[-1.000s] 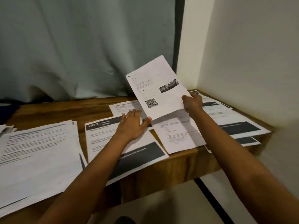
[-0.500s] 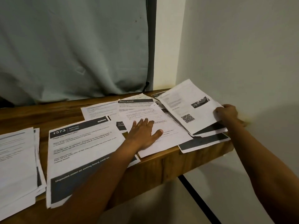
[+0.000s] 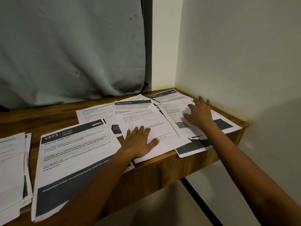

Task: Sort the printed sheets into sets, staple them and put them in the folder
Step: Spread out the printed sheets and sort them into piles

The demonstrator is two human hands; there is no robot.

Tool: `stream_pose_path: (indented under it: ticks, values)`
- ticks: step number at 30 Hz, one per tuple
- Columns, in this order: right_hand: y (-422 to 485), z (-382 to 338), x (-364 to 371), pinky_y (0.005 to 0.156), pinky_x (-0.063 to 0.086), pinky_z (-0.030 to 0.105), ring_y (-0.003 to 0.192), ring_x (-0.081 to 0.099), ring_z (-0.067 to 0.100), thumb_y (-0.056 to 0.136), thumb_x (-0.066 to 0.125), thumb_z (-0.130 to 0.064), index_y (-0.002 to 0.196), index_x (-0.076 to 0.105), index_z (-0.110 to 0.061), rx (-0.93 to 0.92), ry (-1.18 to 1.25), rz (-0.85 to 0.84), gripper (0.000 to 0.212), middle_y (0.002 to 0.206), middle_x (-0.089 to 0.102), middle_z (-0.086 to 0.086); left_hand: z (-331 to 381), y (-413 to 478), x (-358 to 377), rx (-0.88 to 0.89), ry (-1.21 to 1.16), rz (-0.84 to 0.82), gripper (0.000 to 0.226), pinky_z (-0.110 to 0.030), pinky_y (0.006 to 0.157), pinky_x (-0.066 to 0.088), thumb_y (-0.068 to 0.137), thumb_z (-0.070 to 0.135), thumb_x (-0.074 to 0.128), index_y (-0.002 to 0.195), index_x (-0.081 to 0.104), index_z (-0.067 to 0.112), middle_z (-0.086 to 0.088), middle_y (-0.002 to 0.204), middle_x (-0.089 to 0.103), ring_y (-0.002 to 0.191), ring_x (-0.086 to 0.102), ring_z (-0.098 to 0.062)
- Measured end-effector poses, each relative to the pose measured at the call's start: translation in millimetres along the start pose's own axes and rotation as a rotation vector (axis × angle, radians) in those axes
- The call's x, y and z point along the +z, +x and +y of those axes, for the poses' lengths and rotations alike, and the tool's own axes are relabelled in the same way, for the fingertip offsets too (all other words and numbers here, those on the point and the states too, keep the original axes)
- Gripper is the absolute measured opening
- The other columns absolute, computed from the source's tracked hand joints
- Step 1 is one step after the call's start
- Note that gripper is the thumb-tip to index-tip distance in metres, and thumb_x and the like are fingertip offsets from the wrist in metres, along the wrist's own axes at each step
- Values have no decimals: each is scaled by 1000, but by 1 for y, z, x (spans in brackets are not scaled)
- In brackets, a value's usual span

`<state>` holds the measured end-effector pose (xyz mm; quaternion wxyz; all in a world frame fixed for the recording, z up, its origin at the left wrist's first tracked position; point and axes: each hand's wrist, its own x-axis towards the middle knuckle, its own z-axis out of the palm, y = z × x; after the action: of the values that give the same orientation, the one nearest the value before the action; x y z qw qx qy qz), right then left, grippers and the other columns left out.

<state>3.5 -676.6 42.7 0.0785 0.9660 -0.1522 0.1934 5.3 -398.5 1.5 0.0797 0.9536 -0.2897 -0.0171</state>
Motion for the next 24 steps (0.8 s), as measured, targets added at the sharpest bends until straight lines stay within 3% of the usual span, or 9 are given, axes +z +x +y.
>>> stream_pose_path:
  ticks: [3, 6, 7, 9, 11, 12, 16, 24]
  values:
    - [1, -22, -2, 105, -21, 64, 146, -10, 35, 91, 40, -57, 129, 57, -23, -27, -404, -140, 54, 159, 14, 12, -1, 0, 1, -1, 6, -2, 75, -49, 119, -3, 92, 67, 21, 153, 9, 26, -4, 162, 1, 149, -1, -26]
    - [-1, -34, -10, 103, -20, 69, 144, -11, 41, 94, 38, -51, 129, 58, -22, 124, -578, -293, 49, 157, 12, 20, -1, 0, 1, 1, 13, -5, 75, -48, 119, -4, 92, 67, 21, 153, 8, 26, -3, 162, 1, 149, -1, -26]
    - [0, -36, -11, 105, -17, 68, 145, -7, 41, 95, 38, -47, 130, 56, -20, 122, -518, -277, 48, 157, 14, 21, 0, 0, 1, 0, 15, -5, 75, -48, 119, -4, 92, 67, 21, 153, 8, 26, -3, 162, 1, 149, -1, -26]
    - [4, -41, -10, 109, -8, 66, 146, 1, 39, 98, 35, -46, 140, 42, -19, 16, -134, -248, 51, 156, 19, 18, 0, 1, 0, -1, 19, -4, 74, -48, 119, -4, 92, 67, 21, 153, 8, 26, -3, 162, 0, 149, -1, -26]
    - [3, -47, -7, 111, 0, 63, 146, 6, 37, 99, 29, -52, 149, 24, -24, -137, 244, -381, 57, 158, 17, 11, 0, 1, 0, 0, 22, -6, 74, -48, 118, -4, 93, 67, 20, 153, 8, 26, -3, 162, 0, 149, -1, -26]
    - [1, -50, -4, 111, 2, 63, 146, 7, 37, 99, 25, -56, 151, 19, -26, -201, 295, -458, 60, 159, 14, 8, 1, 0, 0, 0, 23, -7, 74, -48, 118, -4, 93, 67, 20, 153, 8, 26, -3, 162, 0, 149, -2, -26]
    - [-2, -45, 12, 113, -4, 62, 147, -1, 34, 93, 17, -66, 152, 5, -32, -258, 165, -561, 69, 161, -1, 4, 1, 0, -1, -6, 26, -9, 74, -48, 119, -4, 93, 66, 21, 153, 8, 26, -3, 162, -1, 149, -2, -26]
    - [3, -6, 7, 118, 4, 54, 148, 2, 27, 92, 35, -64, 152, 12, -30, -202, 256, -615, 72, 161, 6, -3, 0, 1, -2, 0, 14, -24, 75, -48, 119, -3, 93, 67, 24, 153, 8, 25, -4, 162, 0, 149, -1, -26]
